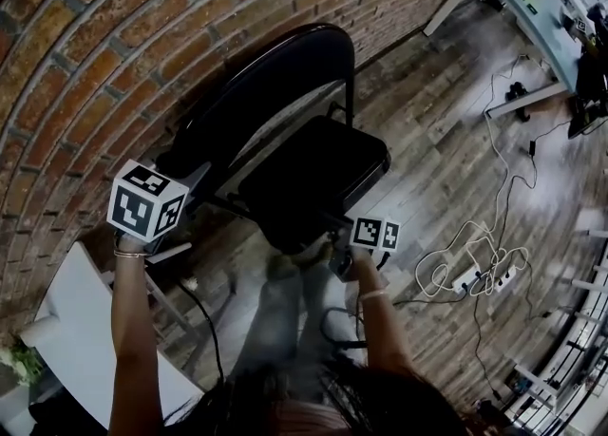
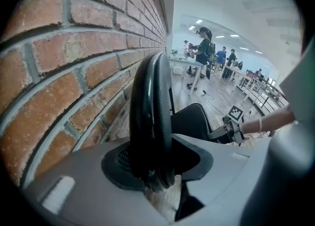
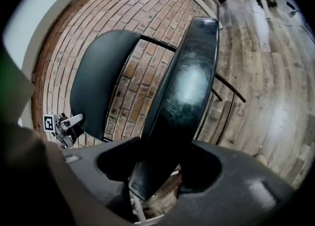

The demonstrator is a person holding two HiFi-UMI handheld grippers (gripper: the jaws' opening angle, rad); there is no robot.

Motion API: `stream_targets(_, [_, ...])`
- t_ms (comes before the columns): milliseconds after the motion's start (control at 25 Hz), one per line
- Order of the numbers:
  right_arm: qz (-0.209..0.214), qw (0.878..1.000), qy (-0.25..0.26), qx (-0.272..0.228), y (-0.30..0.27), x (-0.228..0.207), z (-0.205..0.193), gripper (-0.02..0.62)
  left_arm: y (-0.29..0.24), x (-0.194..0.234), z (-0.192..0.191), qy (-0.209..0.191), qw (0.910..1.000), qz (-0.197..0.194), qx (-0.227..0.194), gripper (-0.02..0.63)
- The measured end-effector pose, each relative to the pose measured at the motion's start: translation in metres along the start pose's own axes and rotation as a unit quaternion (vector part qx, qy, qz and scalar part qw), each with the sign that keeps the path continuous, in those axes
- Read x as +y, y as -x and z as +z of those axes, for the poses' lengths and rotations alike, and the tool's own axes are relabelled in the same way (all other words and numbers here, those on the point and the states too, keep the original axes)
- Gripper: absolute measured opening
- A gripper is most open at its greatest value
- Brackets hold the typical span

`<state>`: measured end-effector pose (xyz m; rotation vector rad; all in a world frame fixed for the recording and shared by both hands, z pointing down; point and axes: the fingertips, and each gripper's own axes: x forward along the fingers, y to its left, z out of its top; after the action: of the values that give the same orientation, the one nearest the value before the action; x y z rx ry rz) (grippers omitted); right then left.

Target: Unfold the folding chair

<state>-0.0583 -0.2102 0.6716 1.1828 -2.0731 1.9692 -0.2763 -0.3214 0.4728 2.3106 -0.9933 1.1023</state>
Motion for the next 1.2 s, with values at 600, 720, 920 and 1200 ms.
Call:
stream_targets(600, [0.030,0.999,-0.010,0.008,0.026,-0.040,-0.024,0.229,-0.006,-0.026,-0.009,0.011,0.9997,0.018,0.012,0.158])
stream_targets(720, [0.033,0.999,-0.013,0.014,0.030,-0.050,-0.031,0.229,-0.007,-0.032,-0.012,0.013,0.9996,0.020,0.015,0.158])
stream_targets(920, [0.042,0.999,-0.017,0.023,0.037,-0.065,-0.039,0.229,-0.010,-0.042,-0.016,0.014,0.9995,0.024,0.016,0.160])
stream_targets(1200, [0.049,0.998,-0.026,0.038,0.046,-0.088,-0.052,0.229,-0.015,-0.050,-0.021,0.021,0.9993,0.026,0.019,0.161])
